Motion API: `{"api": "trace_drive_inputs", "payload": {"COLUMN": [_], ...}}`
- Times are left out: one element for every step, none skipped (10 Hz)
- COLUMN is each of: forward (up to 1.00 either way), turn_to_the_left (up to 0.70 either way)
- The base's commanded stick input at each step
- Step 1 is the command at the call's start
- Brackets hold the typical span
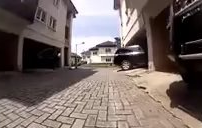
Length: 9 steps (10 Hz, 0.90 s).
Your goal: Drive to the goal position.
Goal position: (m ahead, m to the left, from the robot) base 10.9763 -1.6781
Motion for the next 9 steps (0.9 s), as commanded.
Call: {"api": "trace_drive_inputs", "payload": {"forward": [0.50, 0.50, 0.50, 0.50, 0.50, 0.50, 0.50, 0.50, 0.50], "turn_to_the_left": [0.00, 0.00, 0.00, 0.00, 0.00, 0.00, 0.00, 0.00, 0.00]}}
